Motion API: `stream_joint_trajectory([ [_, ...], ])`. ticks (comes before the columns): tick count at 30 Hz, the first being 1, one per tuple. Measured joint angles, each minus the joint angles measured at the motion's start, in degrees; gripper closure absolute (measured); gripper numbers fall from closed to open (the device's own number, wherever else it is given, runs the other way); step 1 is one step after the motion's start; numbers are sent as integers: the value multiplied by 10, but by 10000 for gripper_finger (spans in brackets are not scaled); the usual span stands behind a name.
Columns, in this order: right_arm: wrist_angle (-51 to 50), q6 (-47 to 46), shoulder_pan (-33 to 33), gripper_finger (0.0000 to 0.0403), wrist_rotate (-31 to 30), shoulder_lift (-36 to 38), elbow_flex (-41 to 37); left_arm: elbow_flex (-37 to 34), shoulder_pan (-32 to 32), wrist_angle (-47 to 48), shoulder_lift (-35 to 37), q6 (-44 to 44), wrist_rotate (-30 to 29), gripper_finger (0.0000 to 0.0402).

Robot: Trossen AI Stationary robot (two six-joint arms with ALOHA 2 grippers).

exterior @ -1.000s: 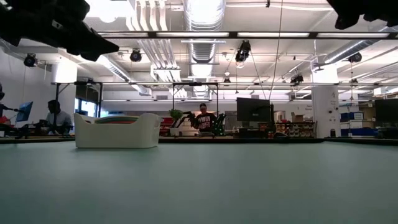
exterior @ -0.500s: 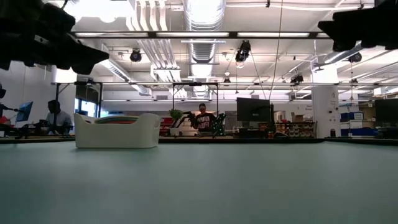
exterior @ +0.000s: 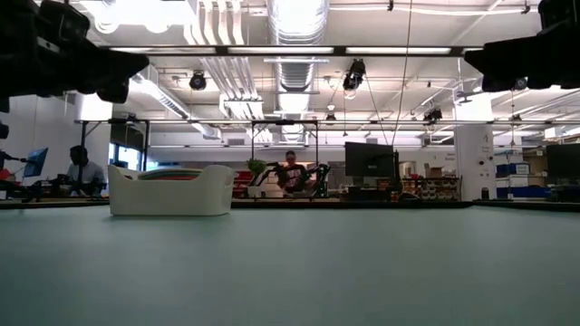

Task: Nest measuring cups in basket
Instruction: Return to Home Position

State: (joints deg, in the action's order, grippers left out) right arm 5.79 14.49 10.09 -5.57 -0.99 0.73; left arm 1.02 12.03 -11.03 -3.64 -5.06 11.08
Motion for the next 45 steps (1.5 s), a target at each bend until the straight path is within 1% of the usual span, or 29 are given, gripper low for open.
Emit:
stream_joint_trajectory([
  [2, -7, 0, 0, 244, 0, -3, 0, 0, 0, 1, 5, -4, -5, 402],
  [5, -29, 5, 0, 249, -5, -6, 0, 0, 0, 5, 6, -15, -49, 402],
  [9, -39, 30, 0, 250, -4, -6, 0, 0, 0, 8, 5, -17, -87, 402],
  [15, -39, 30, 0, 246, -4, -6, 0, 0, 0, 9, 3, -17, -89, 402],
  [23, -40, 31, 0, 252, -4, -6, 0, 0, 0, 9, 2, -17, -91, 402],
  [31, -39, 31, 0, 247, -4, -6, 0, 0, 0, 8, 2, -17, -90, 402],
  [38, -39, 31, 0, 254, -4, -6, 0, 0, 0, 8, 2, -17, -90, 402],
  [45, -39, 31, 0, 249, -4, -6, 0, 0, 0, 8, 2, -17, -90, 402],
])
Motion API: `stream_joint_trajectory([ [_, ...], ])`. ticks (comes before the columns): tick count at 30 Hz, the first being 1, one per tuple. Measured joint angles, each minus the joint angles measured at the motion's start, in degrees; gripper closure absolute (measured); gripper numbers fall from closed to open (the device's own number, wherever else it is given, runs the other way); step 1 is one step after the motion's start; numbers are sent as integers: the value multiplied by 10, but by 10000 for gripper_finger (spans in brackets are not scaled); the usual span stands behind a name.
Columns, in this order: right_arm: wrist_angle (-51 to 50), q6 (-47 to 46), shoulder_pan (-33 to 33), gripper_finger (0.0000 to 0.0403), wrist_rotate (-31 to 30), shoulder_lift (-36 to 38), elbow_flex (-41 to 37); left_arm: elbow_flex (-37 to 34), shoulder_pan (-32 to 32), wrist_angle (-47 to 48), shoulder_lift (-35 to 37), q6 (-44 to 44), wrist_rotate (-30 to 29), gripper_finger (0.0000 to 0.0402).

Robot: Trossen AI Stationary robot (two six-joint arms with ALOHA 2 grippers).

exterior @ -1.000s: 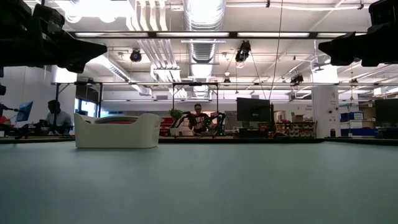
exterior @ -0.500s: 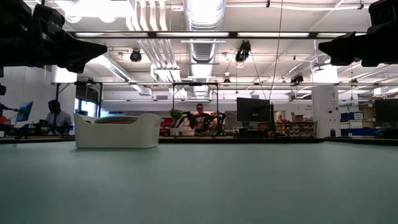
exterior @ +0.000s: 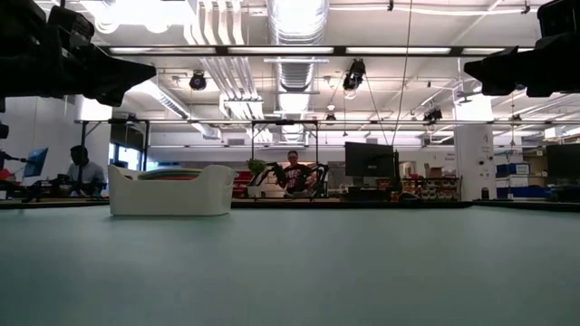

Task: Nest measuring cups in basket
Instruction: Return to Home Position

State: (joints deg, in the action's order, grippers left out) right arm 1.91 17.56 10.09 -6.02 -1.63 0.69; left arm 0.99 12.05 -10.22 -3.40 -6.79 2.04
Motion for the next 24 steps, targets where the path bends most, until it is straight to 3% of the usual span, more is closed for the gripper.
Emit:
stream_joint_trajectory([
  [24, 0, 0, 0, 248, 0, 0, 0, 0, 0, 0, 0, 0, 0, 402],
])
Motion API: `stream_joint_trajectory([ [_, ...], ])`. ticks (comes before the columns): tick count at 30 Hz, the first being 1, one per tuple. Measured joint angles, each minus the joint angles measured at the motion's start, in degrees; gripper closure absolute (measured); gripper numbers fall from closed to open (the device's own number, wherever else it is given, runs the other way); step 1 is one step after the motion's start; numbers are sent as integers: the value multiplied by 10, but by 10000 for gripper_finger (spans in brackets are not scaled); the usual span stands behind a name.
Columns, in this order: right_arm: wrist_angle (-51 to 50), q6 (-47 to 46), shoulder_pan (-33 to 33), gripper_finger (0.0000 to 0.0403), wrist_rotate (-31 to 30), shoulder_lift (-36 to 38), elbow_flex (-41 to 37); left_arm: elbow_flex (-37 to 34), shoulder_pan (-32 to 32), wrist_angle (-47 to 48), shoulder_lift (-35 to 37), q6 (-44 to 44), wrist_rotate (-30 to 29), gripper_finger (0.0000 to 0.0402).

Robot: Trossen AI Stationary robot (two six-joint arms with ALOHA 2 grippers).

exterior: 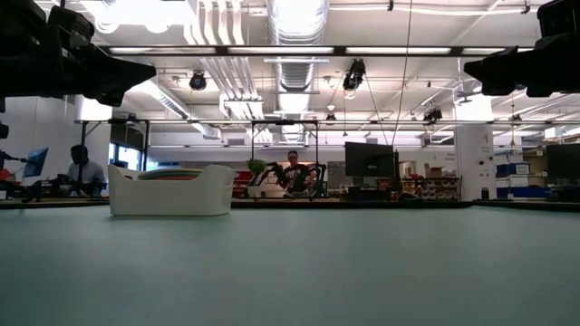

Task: Nest measuring cups in basket
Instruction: Return to Home Position

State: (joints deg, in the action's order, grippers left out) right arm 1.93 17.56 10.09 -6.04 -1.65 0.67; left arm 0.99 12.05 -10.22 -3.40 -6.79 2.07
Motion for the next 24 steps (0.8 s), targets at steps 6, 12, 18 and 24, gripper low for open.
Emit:
stream_joint_trajectory([
  [6, 0, 0, 0, 255, 0, 0, 0, 0, 0, 0, 0, 0, 0, 402],
  [12, 0, 0, 0, 250, 0, 0, 0, 0, 0, 0, 0, 0, 0, 402],
  [18, 0, 0, 0, 254, 0, 0, 0, 0, 0, 0, 0, 0, 0, 402],
  [24, 0, 0, 0, 259, 0, 0, 0, 0, 0, 0, 0, 0, 0, 402],
])
